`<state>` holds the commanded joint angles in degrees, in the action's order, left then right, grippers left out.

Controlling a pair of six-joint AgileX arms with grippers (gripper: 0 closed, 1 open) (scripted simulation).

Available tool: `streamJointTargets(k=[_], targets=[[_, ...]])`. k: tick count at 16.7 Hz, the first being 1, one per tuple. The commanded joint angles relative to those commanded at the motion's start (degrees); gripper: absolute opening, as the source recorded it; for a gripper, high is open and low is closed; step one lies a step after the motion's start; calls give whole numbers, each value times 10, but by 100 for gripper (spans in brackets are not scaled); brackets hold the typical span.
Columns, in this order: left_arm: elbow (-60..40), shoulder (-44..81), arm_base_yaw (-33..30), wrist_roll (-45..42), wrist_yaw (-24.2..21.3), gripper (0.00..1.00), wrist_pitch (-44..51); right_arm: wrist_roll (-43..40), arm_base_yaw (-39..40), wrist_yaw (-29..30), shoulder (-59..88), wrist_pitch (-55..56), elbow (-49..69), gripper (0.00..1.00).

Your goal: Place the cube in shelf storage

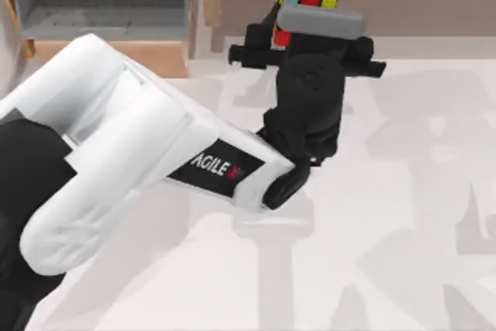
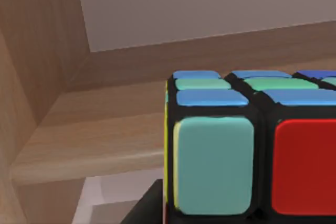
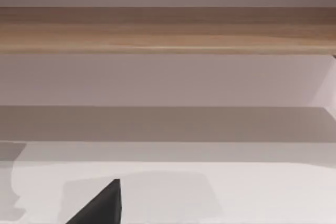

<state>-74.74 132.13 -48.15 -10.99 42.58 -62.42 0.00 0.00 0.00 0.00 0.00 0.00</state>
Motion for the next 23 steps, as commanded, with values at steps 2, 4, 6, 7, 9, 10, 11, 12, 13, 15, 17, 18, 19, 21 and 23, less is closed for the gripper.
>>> streamJointTargets(k=[2,4,6,7,9,10,11,12,13,15,17,18,19,21,23], targets=[[-27,21,-2,-14,6,0,-63,0,0,0,0,0,0,100],[-49,37,-1,-24,10,0,-104,0,0,0,0,0,0,100],[-59,44,0,-28,12,0,-119,0,0,0,0,0,0,100],[-59,44,0,-28,12,0,-119,0,0,0,0,0,0,100],[-59,44,0,-28,12,0,-119,0,0,0,0,0,0,100],[-59,44,0,-28,12,0,-119,0,0,0,0,0,0,100],[-57,42,1,-29,12,0,-118,0,0,0,0,0,0,100],[-59,41,1,-28,12,0,-118,0,0,0,0,0,0,100],[-65,41,1,-27,12,0,-118,0,0,0,0,0,0,100],[-92,42,0,-21,17,0,-126,0,0,0,0,0,0,100],[-134,46,6,-12,23,0,-129,0,0,0,0,0,0,100],[-158,50,12,-7,25,0,-127,0,0,0,0,0,0,100],[-184,56,18,-2,25,0,-123,0,0,0,0,0,0,100],[-236,74,35,5,18,0,-101,0,0,0,0,0,0,100],[-281,98,50,9,0,0,-63,0,0,0,0,0,0,100]])
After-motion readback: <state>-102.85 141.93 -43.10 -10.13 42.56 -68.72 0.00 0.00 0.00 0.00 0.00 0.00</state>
